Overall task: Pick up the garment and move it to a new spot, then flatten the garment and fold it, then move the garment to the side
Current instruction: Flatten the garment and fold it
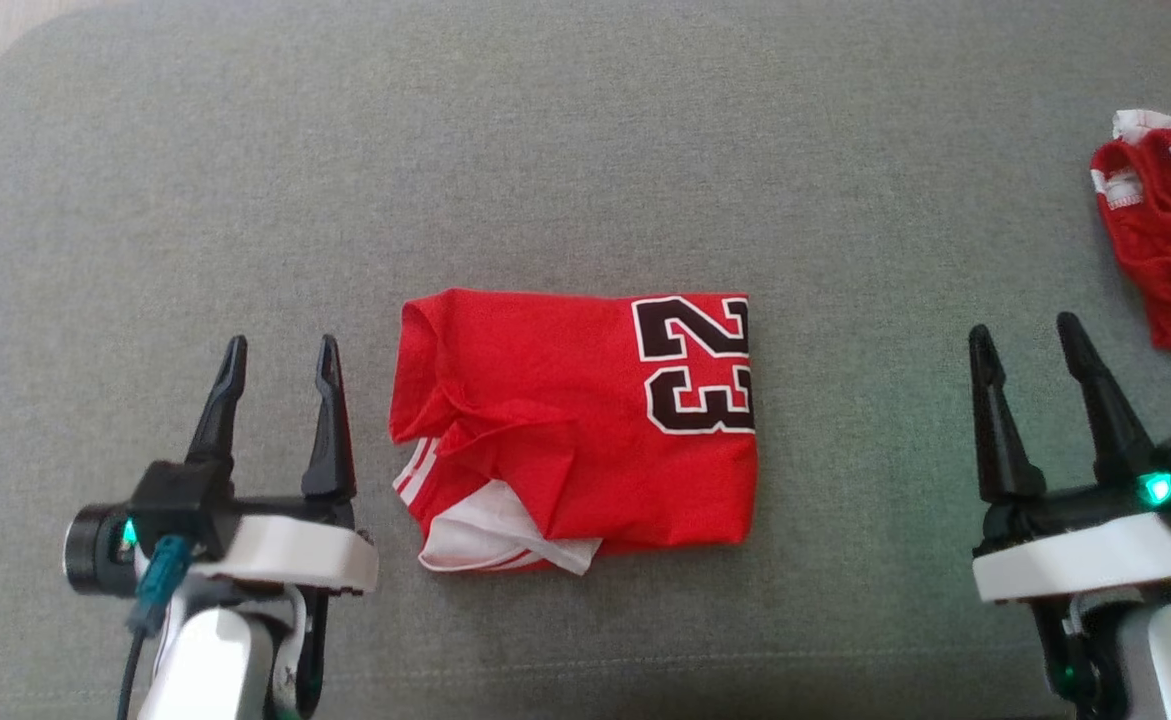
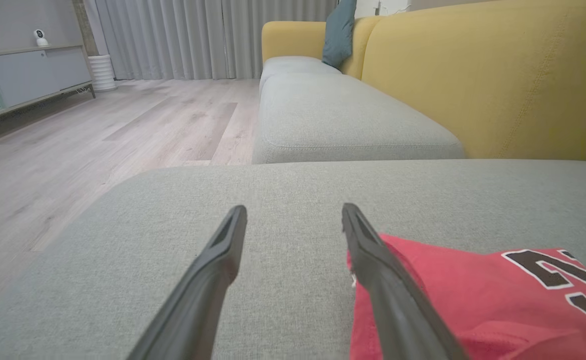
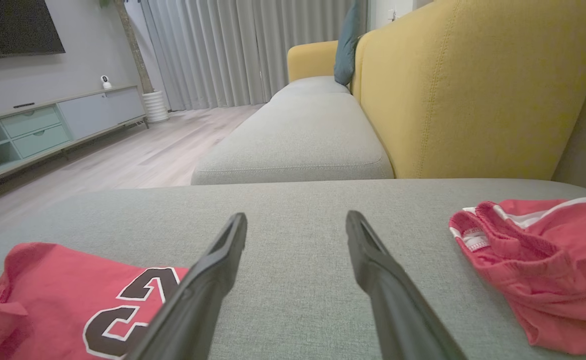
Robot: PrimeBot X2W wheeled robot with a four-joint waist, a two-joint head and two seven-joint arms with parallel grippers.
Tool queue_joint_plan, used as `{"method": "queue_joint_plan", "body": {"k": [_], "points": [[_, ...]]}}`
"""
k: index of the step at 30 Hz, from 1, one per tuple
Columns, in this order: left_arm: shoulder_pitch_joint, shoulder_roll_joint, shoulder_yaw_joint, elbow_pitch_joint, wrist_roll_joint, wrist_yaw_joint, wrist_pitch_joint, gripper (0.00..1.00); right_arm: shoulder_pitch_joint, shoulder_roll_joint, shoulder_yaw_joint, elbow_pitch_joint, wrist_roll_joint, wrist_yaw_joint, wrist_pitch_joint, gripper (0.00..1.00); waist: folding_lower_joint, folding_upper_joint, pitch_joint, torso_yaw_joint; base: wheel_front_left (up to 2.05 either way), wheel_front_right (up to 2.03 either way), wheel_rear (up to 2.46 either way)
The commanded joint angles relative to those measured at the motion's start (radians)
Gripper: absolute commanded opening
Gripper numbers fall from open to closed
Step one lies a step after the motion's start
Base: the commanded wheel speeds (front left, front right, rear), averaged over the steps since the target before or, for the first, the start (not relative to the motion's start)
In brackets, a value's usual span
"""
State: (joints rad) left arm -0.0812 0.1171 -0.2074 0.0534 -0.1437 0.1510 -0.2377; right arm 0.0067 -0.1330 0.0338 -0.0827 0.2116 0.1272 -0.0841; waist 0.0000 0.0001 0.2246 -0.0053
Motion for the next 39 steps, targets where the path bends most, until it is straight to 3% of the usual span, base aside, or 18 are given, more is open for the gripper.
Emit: {"method": "queue_joint_plan", "body": {"k": [1,13,15,18,25,30,39], "points": [[-0.013,0.018,0.038,-0.036,-0.004,0.009,0.003,1.0,-0.006,-0.005,0.013,-0.046,0.01,0.003,0.002,1.0,0.0,-0.0001,-0.002,0.0,0.0,0.0,0.0],[-0.014,0.02,0.031,-0.037,-0.014,0.016,0.008,1.0,-0.006,0.003,0.02,-0.049,0.018,0.003,0.016,1.0,0.0,-0.0001,0.004,0.012,0.0,0.0,0.0],[-0.02,0.019,0.026,-0.038,-0.014,0.013,0.006,1.0,-0.015,0.006,0.037,-0.037,0.031,0.003,0.031,0.0,0.0,-0.0001,0.01,0.024,0.0,0.0,0.0],[-0.034,0.01,0.017,-0.038,-0.02,0.009,-0.001,1.0,-0.048,0.013,0.102,0.003,0.045,0.003,0.051,0.0,0.0,-0.0001,0.021,0.051,0.0,0.0,0.0],[-0.069,-0.004,-0.007,-0.039,-0.004,0.004,-0.019,1.0,-0.166,0.049,0.378,0.218,0.097,0.003,0.066,0.0,0.0,-0.0001,0.04,0.14,0.0,0.0,0.0],[-0.097,-0.009,-0.021,-0.049,0.017,-0.009,-0.023,1.0,-0.251,0.067,0.478,0.379,0.142,0.003,0.046,0.0,0.0,-0.0001,0.052,0.199,0.0,0.0,0.0],[-0.09,-0.014,0.013,-0.11,0.039,-0.025,-0.024,1.0,-0.345,0.078,0.694,0.49,0.228,0.003,0.06,0.0,0.0,-0.0001,0.059,0.245,0.0,0.0,0.0]]}}
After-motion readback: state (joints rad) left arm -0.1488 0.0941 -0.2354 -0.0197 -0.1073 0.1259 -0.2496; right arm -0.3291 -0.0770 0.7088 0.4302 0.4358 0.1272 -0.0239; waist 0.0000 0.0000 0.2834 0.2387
